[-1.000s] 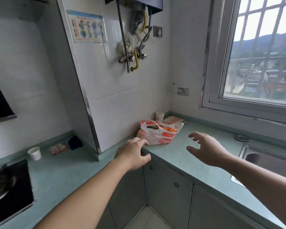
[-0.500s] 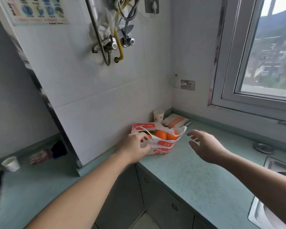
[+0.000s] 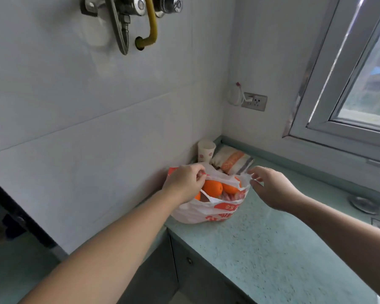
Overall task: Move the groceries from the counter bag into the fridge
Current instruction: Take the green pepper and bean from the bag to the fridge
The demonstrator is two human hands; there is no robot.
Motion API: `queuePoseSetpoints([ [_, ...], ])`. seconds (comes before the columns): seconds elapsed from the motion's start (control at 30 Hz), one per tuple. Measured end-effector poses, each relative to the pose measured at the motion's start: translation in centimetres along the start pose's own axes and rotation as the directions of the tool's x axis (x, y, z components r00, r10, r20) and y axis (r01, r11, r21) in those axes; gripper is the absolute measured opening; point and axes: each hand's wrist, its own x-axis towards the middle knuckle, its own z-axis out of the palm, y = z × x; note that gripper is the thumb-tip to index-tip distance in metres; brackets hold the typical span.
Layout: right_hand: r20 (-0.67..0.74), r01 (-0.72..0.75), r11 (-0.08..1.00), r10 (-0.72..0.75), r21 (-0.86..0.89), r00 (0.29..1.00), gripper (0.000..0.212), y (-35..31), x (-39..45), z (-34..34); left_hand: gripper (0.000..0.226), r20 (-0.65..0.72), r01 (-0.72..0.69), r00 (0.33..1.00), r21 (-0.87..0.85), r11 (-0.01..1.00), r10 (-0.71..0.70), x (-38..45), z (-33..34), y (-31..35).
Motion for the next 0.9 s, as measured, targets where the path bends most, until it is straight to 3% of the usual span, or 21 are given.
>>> queuePoseSetpoints([
  [0.13, 0.027, -0.028, 1.0, 0.028, -0.008, 0.999, 0.031, 0.2, 3.0, 2.2, 0.03, 0.15, -0.005, 0.989, 0.007, 1.0, 0.003, 3.9, 2.6, -1.8],
  [0.23, 0.088, -0.058, 0.997, 0.053, 0.052, 0.995, 0.032, 0.9, 5.2, 4.8, 0.032, 0.322, 0.044, 0.944, 0.09, 0.995, -0.071, 5.7, 5.3, -3.7],
  [0.33, 0.143, -0.047, 0.993, 0.031, 0.11, 0.989, 0.031, 1.7, 7.3, 8.0, 0.033, 0.378, 0.086, 0.914, 0.18, 0.98, -0.15, 6.1, 6.5, -5.5],
  [0.5, 0.273, -0.017, 0.992, -0.018, 0.124, 0.962, 0.023, 2.4, 9.5, 12.8, 0.029, 0.52, 0.189, 0.771, 0.364, 0.912, -0.367, 5.9, 8.3, -7.9],
  [0.57, 0.324, -0.013, 0.994, -0.022, 0.105, 0.946, 0.021, 2.6, 10.1, 14.0, 0.026, 0.536, 0.204, 0.747, 0.38, 0.902, -0.394, 5.8, 8.9, -8.3],
  [0.7, 0.416, 0.024, 0.998, -0.043, 0.051, 0.908, 0.026, 2.7, 11.9, 14.8, 0.032, 0.519, 0.134, 0.788, 0.381, 0.915, -0.331, 7.3, 9.7, -9.0],
  [0.8, 0.359, 0.055, 0.997, -0.072, 0.059, 0.931, 0.028, 2.4, 13.5, 14.7, 0.066, 0.485, 0.113, 0.837, 0.299, 0.948, -0.253, 8.9, 10.4, -9.9],
  [0.9, 0.312, 0.038, 0.998, -0.054, 0.058, 0.949, 0.034, 2.5, 15.9, 14.3, 0.085, 0.424, 0.132, 0.871, 0.288, 0.948, -0.25, 10.2, 10.5, -10.7],
])
